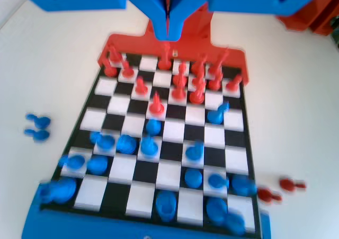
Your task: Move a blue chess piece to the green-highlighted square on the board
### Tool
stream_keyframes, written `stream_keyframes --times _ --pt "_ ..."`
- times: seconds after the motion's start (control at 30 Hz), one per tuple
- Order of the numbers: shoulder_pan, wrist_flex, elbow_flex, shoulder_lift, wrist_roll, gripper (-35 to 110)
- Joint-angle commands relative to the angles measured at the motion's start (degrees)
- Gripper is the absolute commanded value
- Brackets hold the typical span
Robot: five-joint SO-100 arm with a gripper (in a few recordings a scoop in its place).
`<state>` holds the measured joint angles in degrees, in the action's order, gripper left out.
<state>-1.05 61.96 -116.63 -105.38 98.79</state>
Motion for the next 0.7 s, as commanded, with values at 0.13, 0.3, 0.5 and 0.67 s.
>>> stream_keyframes --times 0.13,0.3,0.5,0.67 --pt "-0.97 -3.34 3.43 10.55 1.23 4" --pt "-0.7 -5.98 4.31 16.61 1.93 6" --pt "-0.53 -5.8 6.68 19.69 3.34 10" --pt "-0.26 -5.62 7.91 19.6 3.96 11"
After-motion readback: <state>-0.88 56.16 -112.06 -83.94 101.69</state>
